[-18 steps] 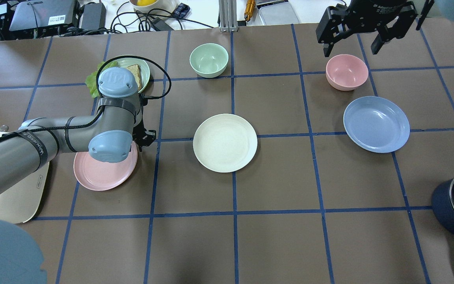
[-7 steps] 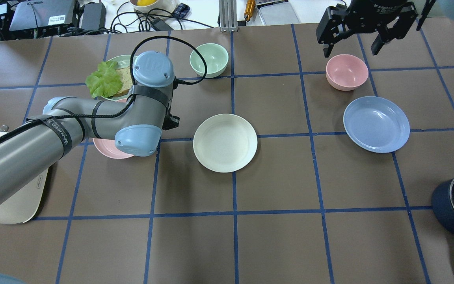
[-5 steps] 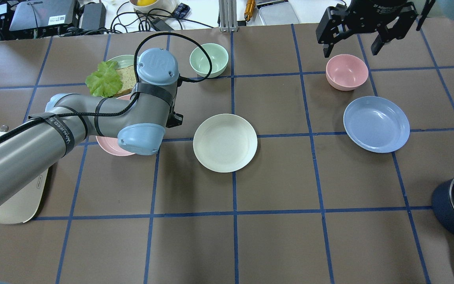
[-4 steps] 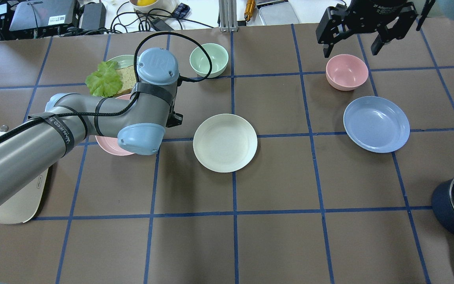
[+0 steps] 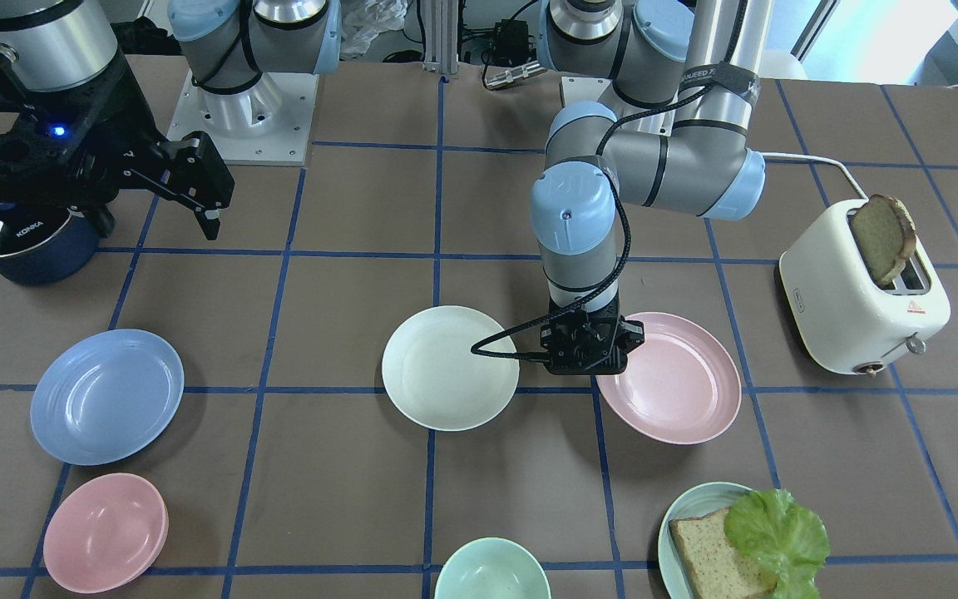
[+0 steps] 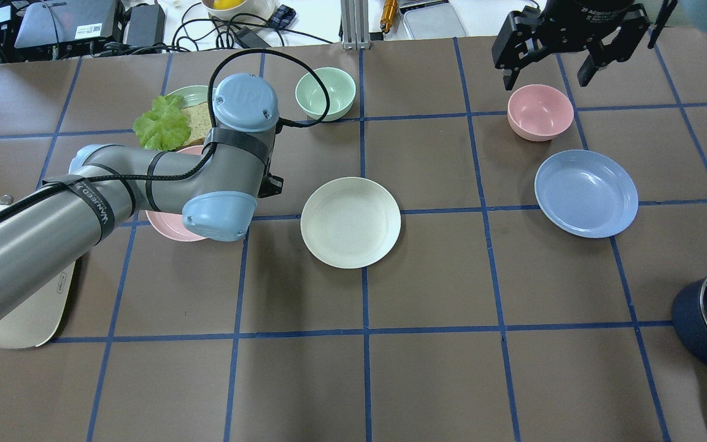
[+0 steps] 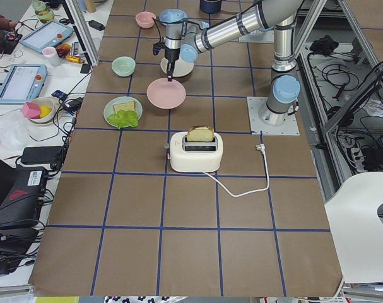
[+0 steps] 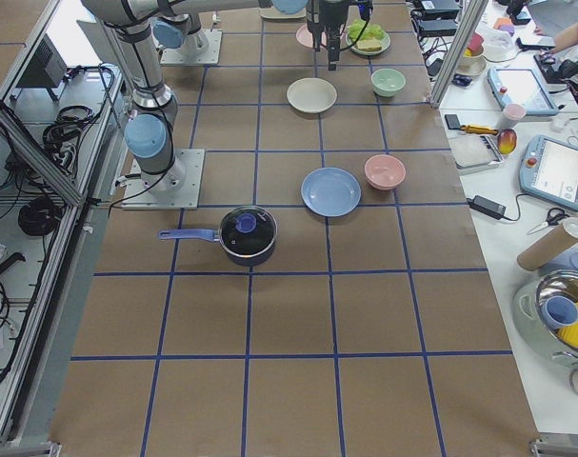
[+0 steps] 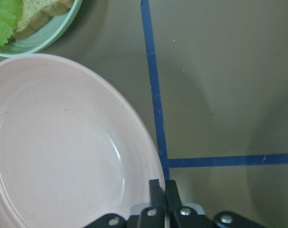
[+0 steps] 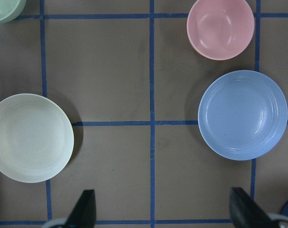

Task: Stack three plates with pink and blue
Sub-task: 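Carry the pink plate with the left gripper over the cream plate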

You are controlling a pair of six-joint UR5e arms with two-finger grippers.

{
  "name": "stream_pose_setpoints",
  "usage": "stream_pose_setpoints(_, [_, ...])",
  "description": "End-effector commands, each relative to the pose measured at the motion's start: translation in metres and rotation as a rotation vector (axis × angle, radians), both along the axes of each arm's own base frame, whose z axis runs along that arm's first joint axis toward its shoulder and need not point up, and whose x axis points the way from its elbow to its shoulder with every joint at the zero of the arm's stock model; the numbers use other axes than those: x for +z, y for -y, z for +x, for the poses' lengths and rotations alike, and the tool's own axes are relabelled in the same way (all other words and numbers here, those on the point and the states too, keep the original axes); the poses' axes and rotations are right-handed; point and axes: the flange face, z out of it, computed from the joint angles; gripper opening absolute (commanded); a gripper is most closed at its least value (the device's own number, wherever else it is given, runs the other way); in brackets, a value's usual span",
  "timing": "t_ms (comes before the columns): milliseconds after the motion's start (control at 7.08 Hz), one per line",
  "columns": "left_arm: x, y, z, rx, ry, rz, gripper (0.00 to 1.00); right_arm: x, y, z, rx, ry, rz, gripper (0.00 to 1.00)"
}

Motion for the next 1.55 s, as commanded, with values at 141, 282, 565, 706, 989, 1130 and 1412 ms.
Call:
stream_pose_setpoints(141, [0.002,0.002,0.000,0.000,0.000,-0.002,0.00,0.000,0.000,0.000,0.000,0.000,0.000,1.00])
stream_pose_setpoints(282, [0.003,0.002,0.000,0.000,-0.001,-0.005,0.00,0.001,-0.001,0.000,0.000,0.000,0.000,1.00])
stream_pose_setpoints(565, [0.004,0.002,-0.001,-0.002,-0.001,-0.005,0.00,0.000,0.000,0.000,0.000,0.000,0.002,1.00])
stream_pose_setpoints(706, [0.006,0.003,-0.002,-0.003,-0.001,-0.008,0.00,0.000,0.000,0.000,0.000,0.000,0.002,1.00])
stream_pose_setpoints(989, [0.010,0.004,-0.006,-0.008,-0.002,-0.008,0.00,0.000,0.000,0.000,0.003,0.000,0.002,1.00])
stream_pose_setpoints(1130, [0.012,0.006,-0.006,-0.008,-0.002,-0.011,0.00,-0.001,0.000,0.000,0.005,0.000,0.003,1.00])
stream_pose_setpoints(1412, [0.018,0.006,-0.023,-0.031,-0.006,-0.028,0.00,0.000,0.000,0.000,0.005,0.000,0.002,1.00])
